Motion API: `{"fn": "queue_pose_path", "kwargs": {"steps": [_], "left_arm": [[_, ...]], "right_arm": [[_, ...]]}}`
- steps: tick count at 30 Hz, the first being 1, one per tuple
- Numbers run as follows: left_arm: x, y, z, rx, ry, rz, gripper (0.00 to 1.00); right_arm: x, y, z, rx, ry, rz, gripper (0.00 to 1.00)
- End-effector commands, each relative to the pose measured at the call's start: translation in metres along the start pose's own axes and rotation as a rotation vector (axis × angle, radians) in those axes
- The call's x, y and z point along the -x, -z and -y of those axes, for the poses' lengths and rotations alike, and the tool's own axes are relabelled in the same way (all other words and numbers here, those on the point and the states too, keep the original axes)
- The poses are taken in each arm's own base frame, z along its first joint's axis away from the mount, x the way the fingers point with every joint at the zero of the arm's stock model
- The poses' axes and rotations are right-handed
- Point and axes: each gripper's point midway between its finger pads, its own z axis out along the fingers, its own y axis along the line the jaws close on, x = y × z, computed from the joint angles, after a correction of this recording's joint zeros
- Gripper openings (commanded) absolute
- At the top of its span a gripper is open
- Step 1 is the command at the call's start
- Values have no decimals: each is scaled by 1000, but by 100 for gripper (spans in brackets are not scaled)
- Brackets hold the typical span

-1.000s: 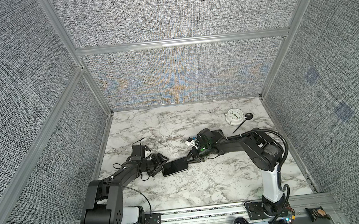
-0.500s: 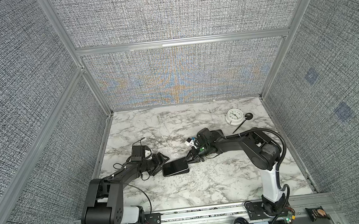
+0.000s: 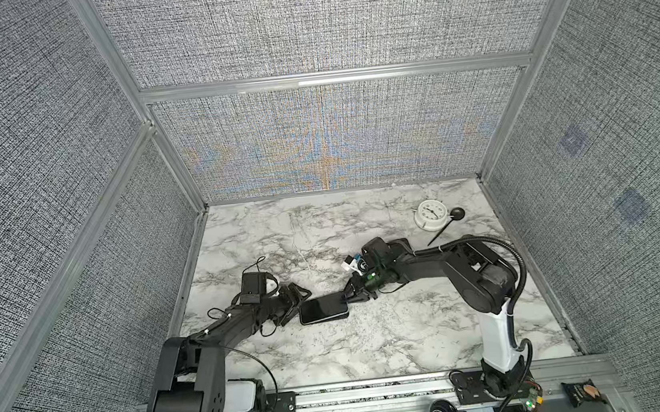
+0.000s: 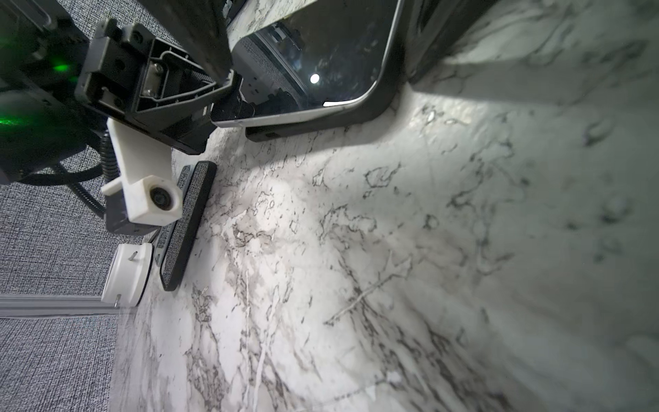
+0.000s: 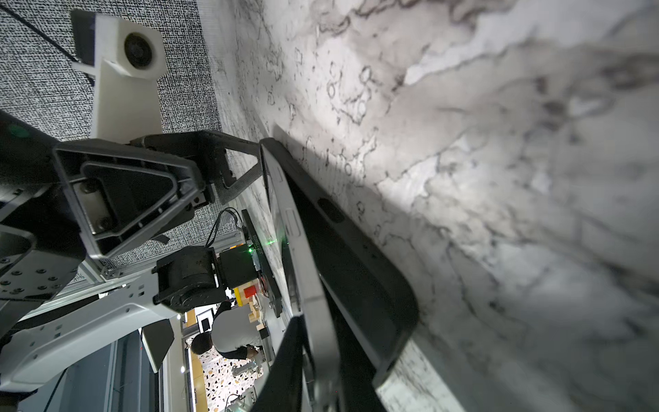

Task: Put the phone into the phone case
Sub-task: 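Open the right gripper to release the phone into the case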

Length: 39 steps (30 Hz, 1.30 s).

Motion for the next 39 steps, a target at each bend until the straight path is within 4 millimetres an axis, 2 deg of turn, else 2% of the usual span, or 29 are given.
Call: {"fn": "queue_pose_path", "kwargs": {"steps": [1,15,29,35,39], "left_arm": [[-5,-1,-6,17,29,-16,79],[-8,-1,-5,10,28,-12,78],[-8,7,-8,62,-9,-3,78],[-11,11,-13,108,-23,-10,78],[-21,10,-11,134,-46,-29,76]], "right_arm": [[-7,-2,23,-125,-71,-1,16],[-7,-7,20,-180,-42,-11,20],[-8,18,10,-311,41,6,46],[-7,28,10,-396,85,14,52],[-10,33,10,-444,102,24,53]]}}
